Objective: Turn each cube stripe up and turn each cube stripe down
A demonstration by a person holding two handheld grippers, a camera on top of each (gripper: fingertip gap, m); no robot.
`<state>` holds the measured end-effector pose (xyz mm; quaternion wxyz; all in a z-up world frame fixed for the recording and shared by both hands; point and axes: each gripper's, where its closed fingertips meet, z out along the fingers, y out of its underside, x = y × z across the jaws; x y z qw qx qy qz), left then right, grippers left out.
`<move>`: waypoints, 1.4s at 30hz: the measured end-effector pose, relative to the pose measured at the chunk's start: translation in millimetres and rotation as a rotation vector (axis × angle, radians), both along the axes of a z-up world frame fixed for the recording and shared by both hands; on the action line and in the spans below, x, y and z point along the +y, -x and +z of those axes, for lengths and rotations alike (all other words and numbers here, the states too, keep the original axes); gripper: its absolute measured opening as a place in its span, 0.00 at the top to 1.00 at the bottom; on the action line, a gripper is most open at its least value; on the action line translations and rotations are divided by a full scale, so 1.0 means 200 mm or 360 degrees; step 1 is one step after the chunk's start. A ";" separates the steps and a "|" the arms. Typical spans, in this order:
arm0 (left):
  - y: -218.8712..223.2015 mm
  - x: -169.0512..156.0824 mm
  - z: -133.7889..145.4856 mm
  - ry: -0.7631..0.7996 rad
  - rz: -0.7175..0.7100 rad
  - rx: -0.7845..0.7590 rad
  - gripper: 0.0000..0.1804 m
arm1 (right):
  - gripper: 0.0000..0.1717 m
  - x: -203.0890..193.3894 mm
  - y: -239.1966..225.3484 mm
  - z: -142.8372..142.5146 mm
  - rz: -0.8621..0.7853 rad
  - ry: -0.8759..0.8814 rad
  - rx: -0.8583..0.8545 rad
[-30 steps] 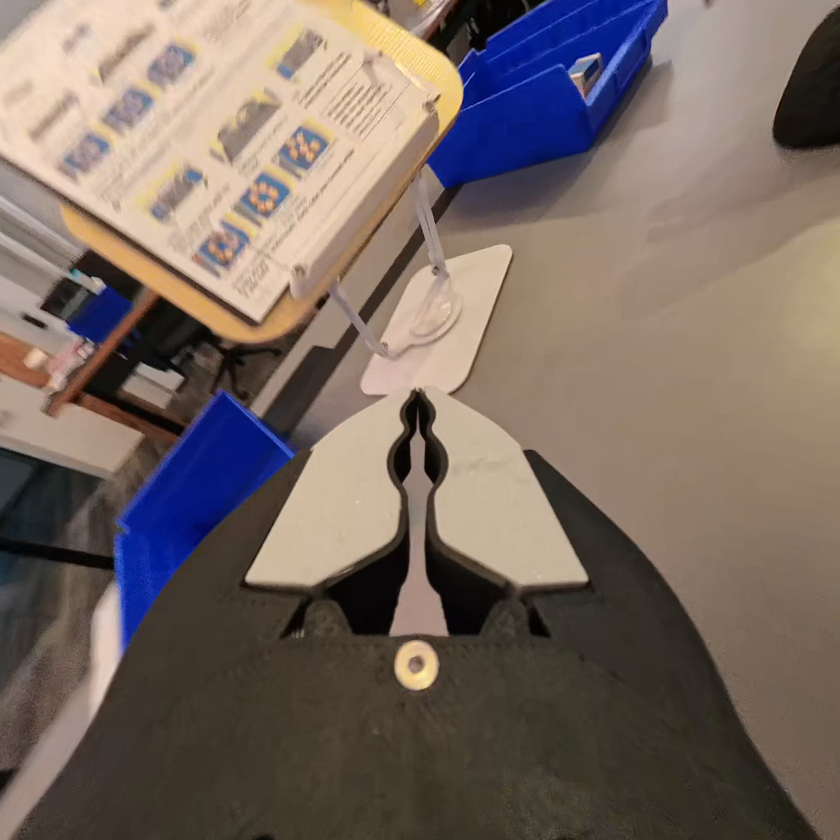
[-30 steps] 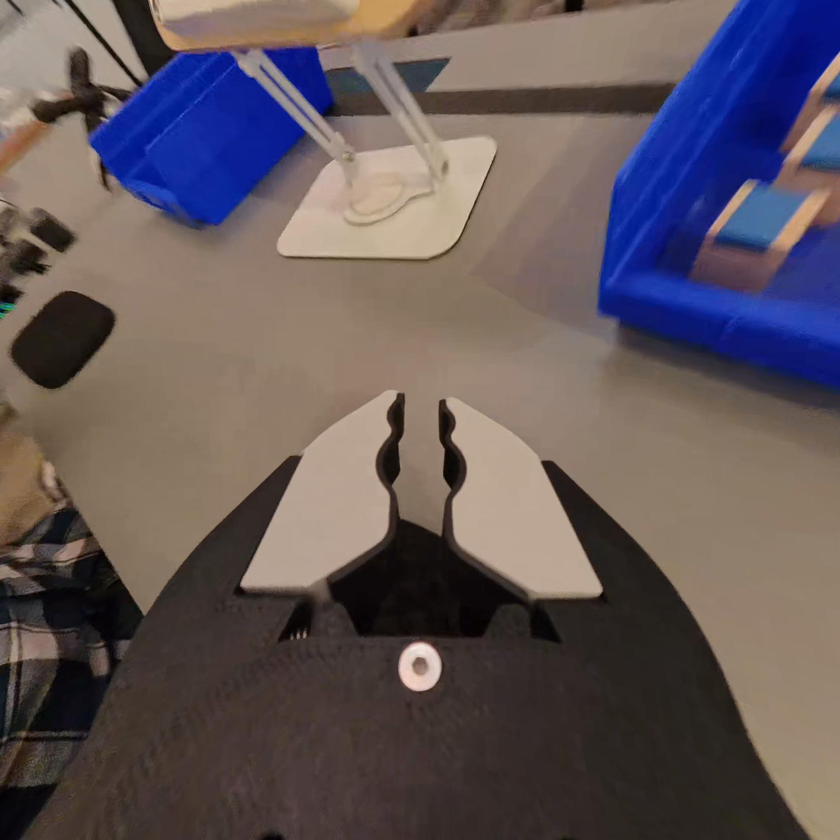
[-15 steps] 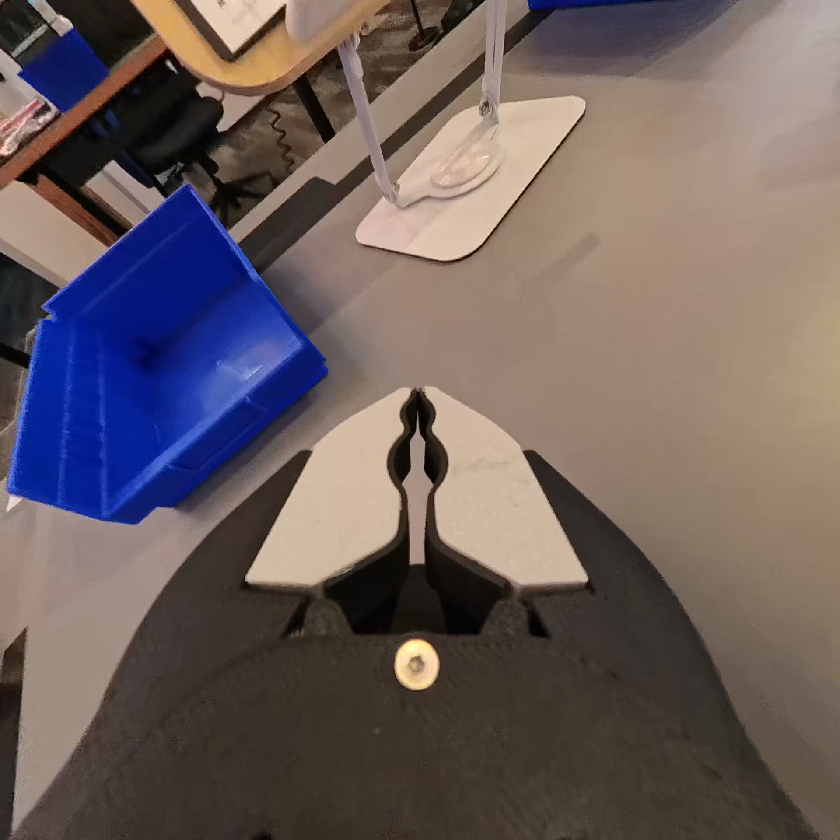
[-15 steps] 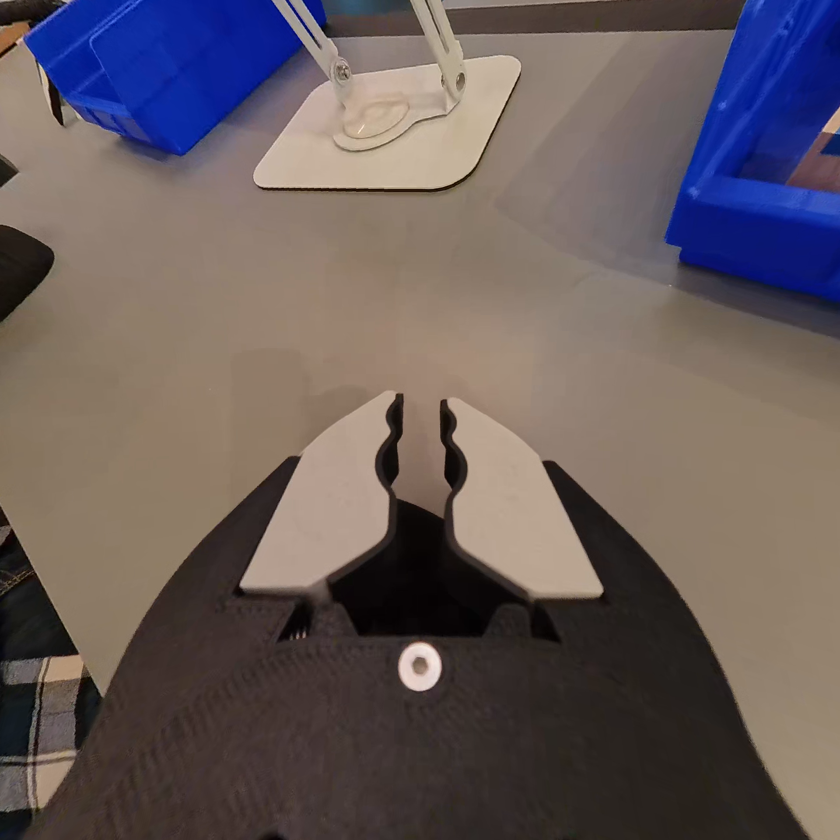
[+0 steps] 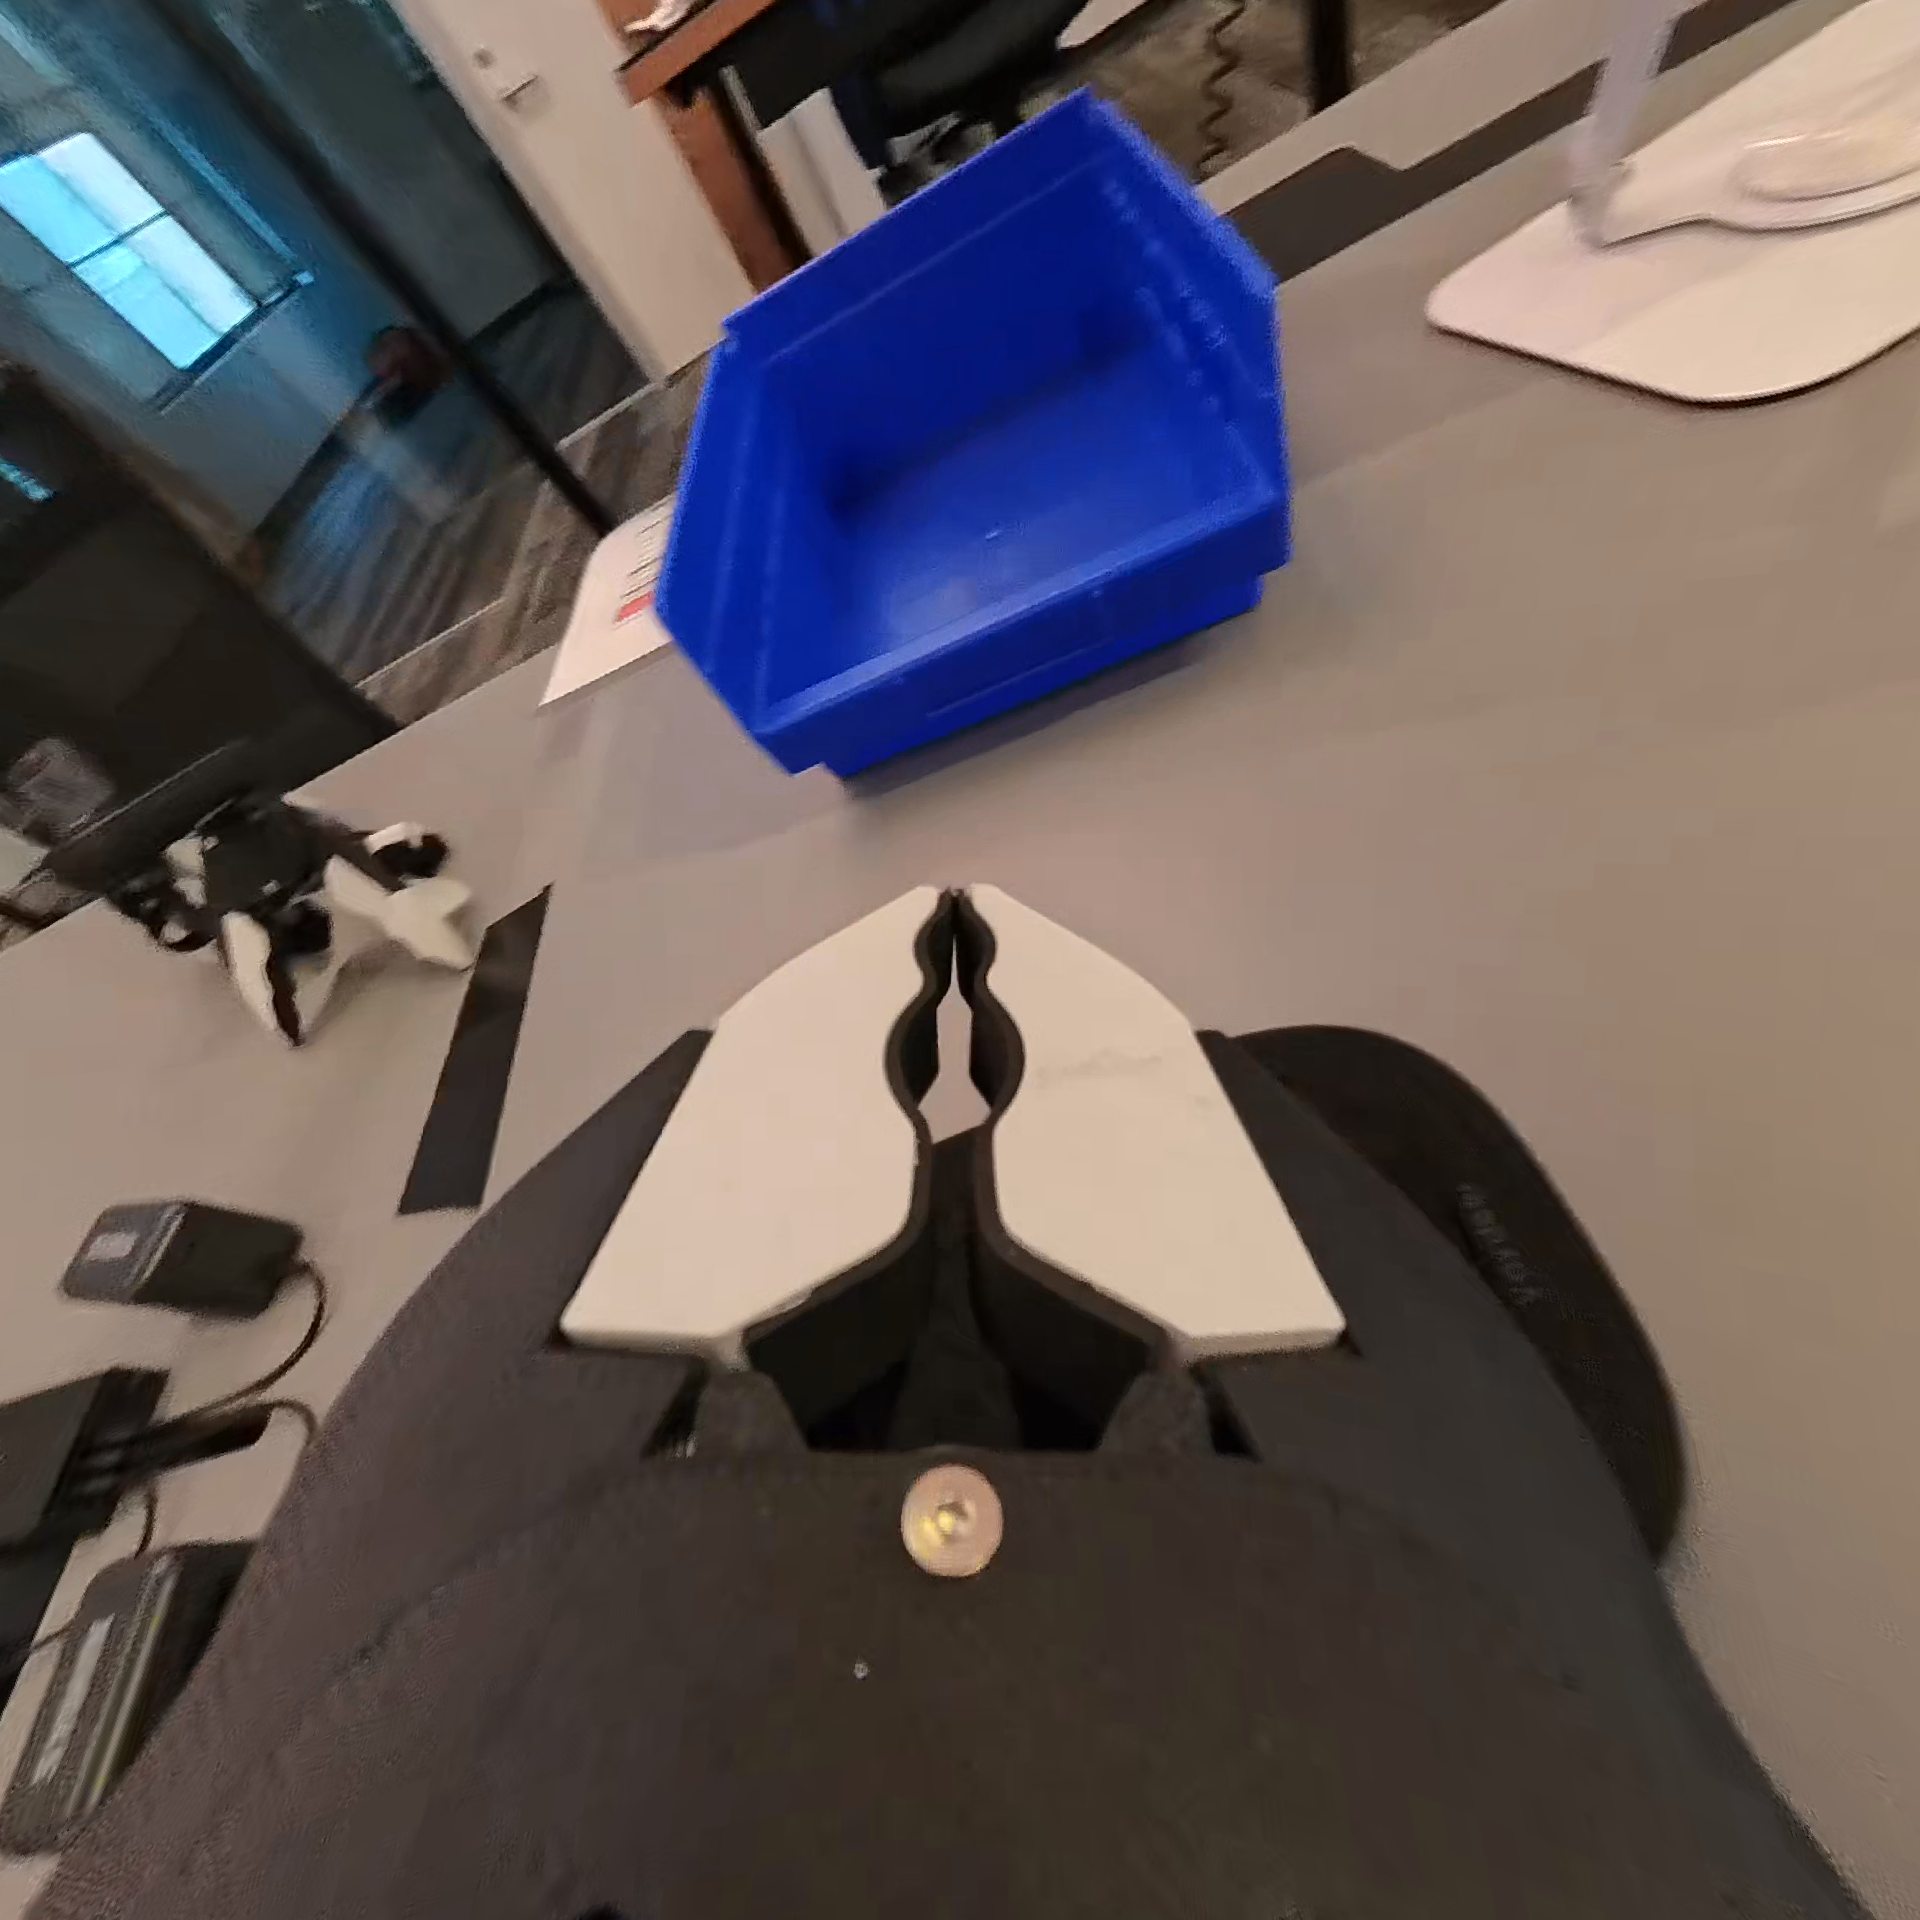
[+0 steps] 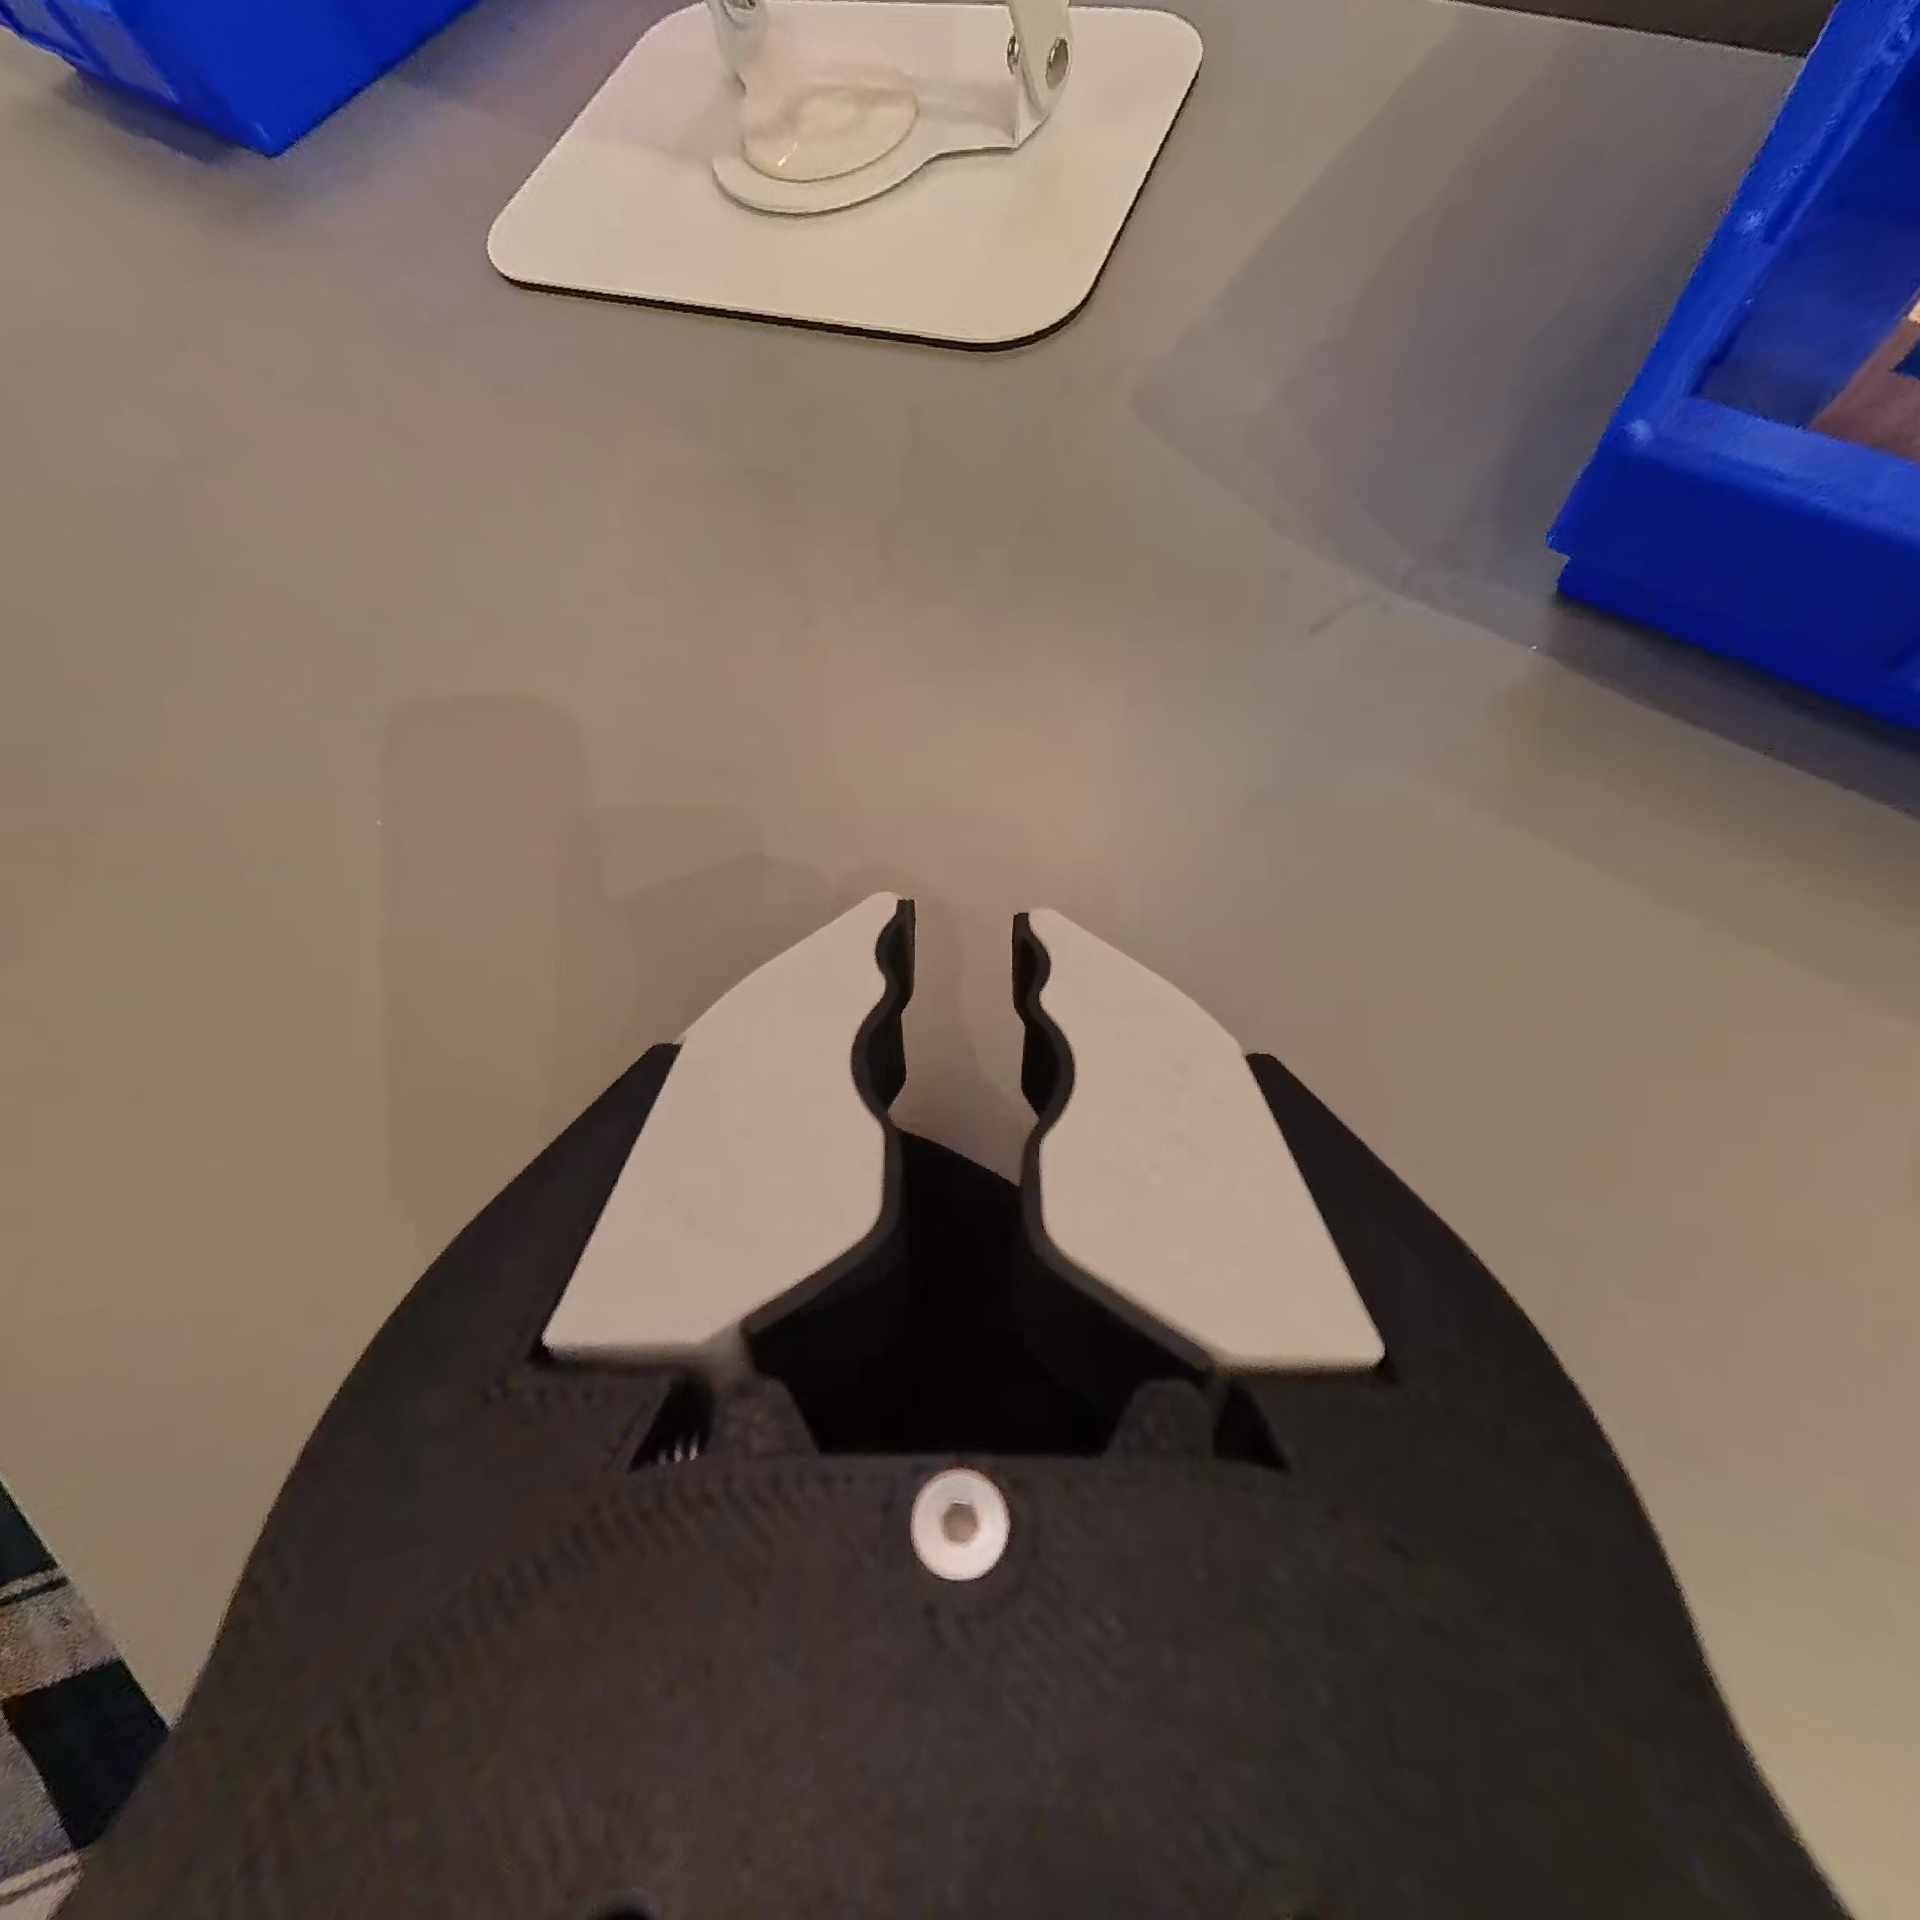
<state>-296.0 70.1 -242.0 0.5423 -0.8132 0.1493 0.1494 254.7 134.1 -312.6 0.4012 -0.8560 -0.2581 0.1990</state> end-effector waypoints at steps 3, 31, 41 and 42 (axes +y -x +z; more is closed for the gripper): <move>0.09 -0.05 -0.01 0.0015 0.0087 0.0005 1.00 | 0.90 0.00 0.00 0.00 -0.0006 0.0001 0.0019; 0.21 0.00 -0.09 0.0098 0.0038 -0.0202 0.88 | 0.79 0.02 -0.08 0.19 -0.0081 -0.0182 0.0353; 0.47 0.58 0.15 -0.0141 0.0155 -0.0384 0.57 | 0.54 0.52 -0.95 0.43 -0.0850 -0.0412 0.0144; 0.49 0.65 0.14 -0.0130 0.0170 -0.0402 0.55 | 0.53 0.57 -1.03 0.43 -0.0900 -0.0406 0.0120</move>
